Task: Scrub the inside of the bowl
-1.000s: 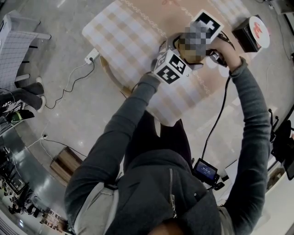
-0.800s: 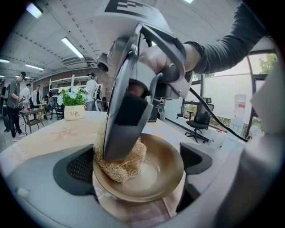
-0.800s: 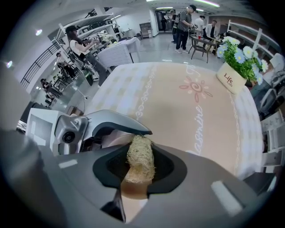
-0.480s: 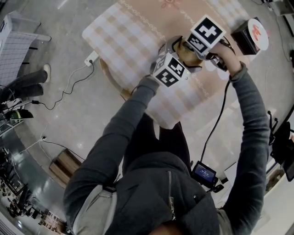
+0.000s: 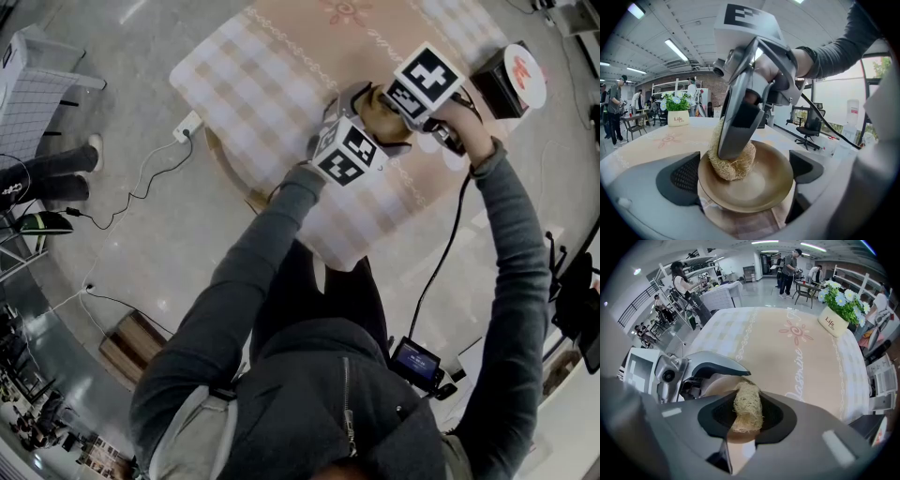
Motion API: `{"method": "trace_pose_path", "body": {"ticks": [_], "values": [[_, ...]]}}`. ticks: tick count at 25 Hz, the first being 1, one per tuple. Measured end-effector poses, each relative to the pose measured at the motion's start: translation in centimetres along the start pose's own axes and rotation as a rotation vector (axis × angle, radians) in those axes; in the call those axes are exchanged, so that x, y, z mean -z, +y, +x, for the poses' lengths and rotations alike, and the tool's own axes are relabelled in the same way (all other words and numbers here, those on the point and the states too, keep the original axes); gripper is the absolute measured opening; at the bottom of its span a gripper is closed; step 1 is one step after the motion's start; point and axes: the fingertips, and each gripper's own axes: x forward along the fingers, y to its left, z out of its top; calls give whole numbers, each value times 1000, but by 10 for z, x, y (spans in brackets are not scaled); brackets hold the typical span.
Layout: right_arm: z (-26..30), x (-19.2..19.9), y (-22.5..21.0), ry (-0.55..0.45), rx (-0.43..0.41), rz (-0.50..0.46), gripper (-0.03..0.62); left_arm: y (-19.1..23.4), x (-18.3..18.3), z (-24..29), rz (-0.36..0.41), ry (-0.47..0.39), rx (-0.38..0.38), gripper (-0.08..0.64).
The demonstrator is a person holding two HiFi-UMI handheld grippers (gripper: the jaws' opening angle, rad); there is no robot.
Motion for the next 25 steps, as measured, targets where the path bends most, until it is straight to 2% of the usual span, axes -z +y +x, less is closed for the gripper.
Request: {"method": "trace_pose_path", "body": {"ticks": [25], "values": [[-4,23,-6,32,40,15,98,-1,1,0,-4,1,3,584]]}}
